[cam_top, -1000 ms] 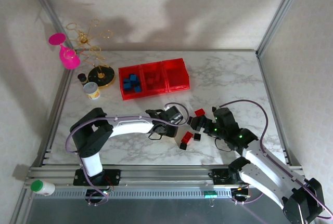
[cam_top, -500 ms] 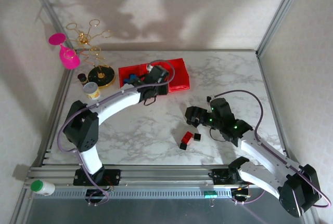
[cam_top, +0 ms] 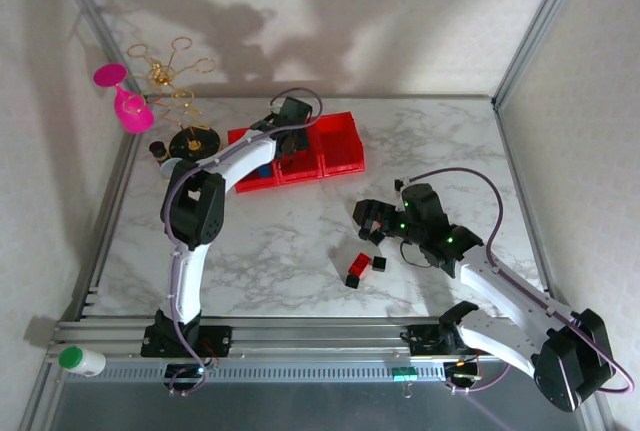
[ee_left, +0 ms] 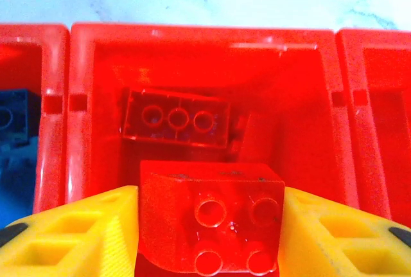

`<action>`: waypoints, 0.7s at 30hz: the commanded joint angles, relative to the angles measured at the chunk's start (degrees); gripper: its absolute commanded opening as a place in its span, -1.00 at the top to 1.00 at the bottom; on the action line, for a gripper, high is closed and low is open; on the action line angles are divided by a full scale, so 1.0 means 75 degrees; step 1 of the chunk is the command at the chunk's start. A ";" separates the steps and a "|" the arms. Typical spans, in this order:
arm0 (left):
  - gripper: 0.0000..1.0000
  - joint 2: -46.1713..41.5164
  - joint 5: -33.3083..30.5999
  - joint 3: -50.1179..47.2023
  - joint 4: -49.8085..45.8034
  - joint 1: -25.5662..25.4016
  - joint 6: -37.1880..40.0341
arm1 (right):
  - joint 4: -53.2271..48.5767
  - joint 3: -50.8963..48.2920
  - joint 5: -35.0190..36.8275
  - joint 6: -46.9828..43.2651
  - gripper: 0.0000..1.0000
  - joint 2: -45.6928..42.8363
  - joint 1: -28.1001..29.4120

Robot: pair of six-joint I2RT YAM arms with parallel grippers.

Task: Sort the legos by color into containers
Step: Place the lego in the container.

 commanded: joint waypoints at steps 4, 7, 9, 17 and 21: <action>-0.18 0.0150 0.0259 0.0569 -0.0101 0.0009 0.0143 | 0.0091 0.0303 0.0080 -0.0106 -0.98 0.0115 -0.0039; -0.23 0.0091 0.0232 0.0578 -0.0085 0.0021 0.0166 | 0.0071 0.0368 0.0069 -0.0114 -0.98 0.0185 -0.0039; -0.24 0.0078 0.0220 0.0631 -0.0153 0.0050 0.0183 | 0.0058 0.0426 0.0055 -0.0120 -0.98 0.0211 -0.0039; -0.23 -0.0880 0.0809 -0.0101 -0.0124 -0.0164 0.0228 | -0.0054 0.0312 0.0240 -0.0083 -0.97 0.0179 -0.0039; -0.23 -0.1590 0.0920 -0.0856 -0.0077 -0.0493 0.0277 | -0.0059 0.0225 0.0290 -0.0001 -0.98 0.0068 -0.0036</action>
